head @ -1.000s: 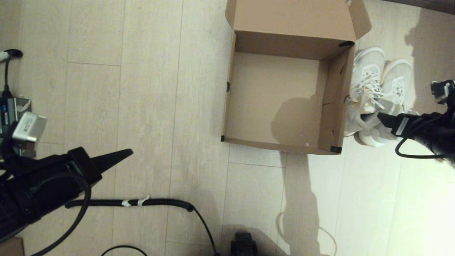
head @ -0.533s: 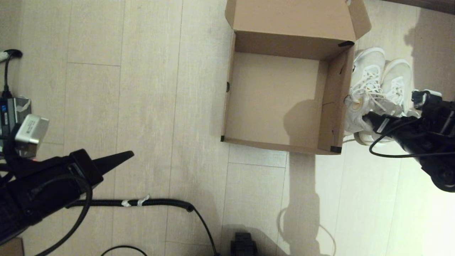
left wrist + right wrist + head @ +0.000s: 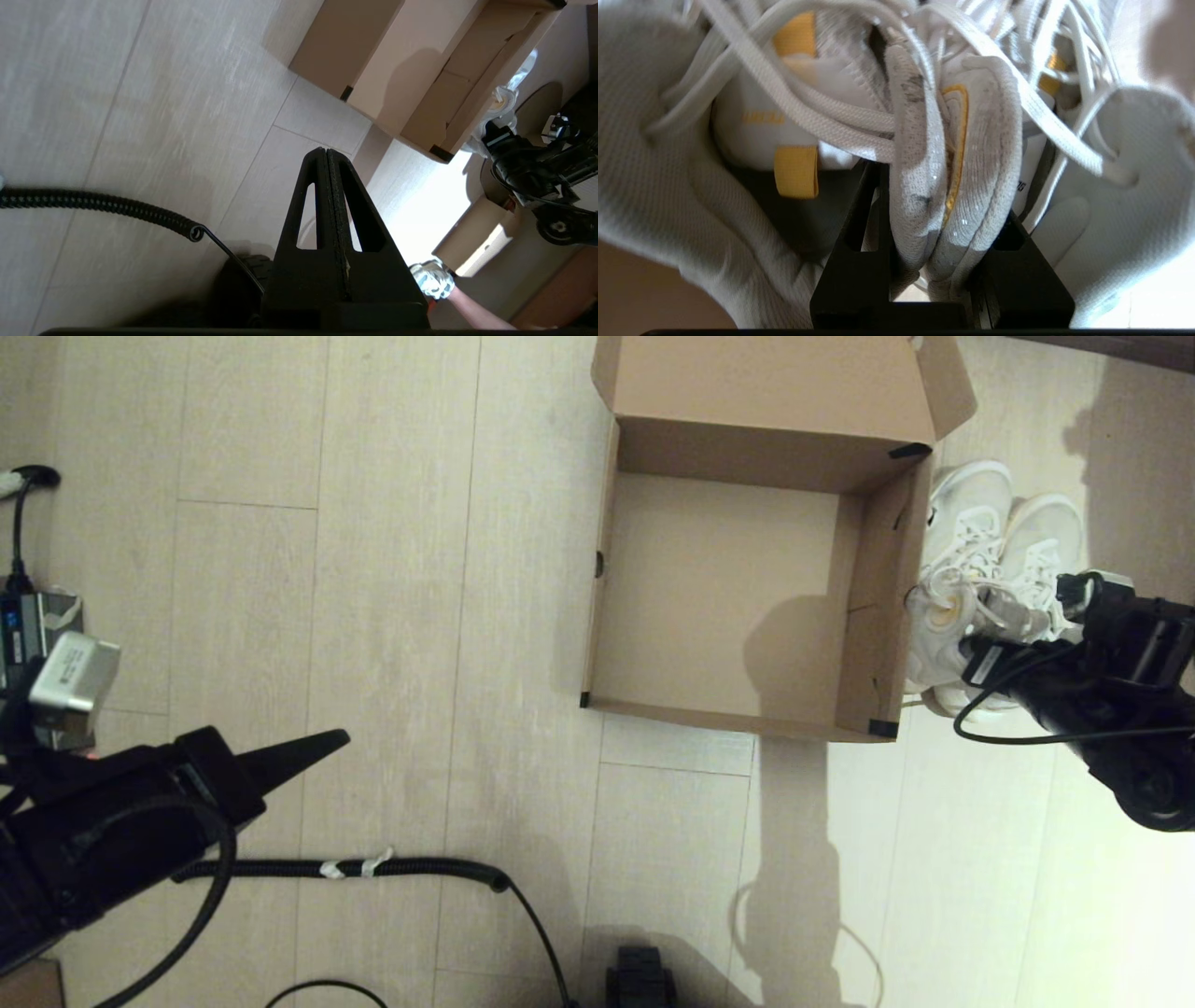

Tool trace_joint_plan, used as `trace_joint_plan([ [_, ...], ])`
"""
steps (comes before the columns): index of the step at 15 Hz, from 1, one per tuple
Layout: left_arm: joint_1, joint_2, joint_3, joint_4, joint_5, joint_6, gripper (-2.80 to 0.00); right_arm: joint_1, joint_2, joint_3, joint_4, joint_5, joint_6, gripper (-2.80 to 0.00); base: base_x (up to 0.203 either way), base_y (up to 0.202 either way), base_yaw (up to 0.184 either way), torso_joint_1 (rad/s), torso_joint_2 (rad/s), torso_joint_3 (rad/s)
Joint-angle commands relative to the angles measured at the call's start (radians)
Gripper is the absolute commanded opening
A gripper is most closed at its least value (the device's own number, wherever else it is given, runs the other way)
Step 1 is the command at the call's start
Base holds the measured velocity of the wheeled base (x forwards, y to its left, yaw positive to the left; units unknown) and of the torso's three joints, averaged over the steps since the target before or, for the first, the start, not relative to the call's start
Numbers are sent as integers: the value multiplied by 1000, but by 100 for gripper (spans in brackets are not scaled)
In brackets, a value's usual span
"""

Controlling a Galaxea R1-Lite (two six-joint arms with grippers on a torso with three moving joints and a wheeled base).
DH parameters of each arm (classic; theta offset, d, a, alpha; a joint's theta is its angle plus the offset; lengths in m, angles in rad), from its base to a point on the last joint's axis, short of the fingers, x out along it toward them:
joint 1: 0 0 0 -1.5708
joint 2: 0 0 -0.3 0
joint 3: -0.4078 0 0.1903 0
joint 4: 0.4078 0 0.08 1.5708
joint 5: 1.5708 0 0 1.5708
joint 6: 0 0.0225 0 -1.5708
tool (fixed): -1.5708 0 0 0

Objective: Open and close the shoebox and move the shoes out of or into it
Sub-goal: Put the shoes into the shoe box

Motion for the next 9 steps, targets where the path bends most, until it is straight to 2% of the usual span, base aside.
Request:
trace_joint_plan([
  [1, 8, -54, 30, -2, 1, -1, -280, 2, -93, -1, 71, -9, 0, -280, 0, 0, 0, 0, 0, 0],
  [4, 13, -171, 131, 3, -16, 0, -280, -13, -287, -12, 289, -54, -1, -280, 0, 0, 0, 0, 0, 0],
  [6, 9, -255, 193, 8, -93, 1, -280, -28, -418, -35, 413, -65, -7, -280, 0, 0, 0, 0, 0, 0],
  [9, 9, -275, 201, 25, -113, 0, -280, -37, -604, -145, 722, -65, -17, -280, 0, 0, 0, 0, 0, 0],
])
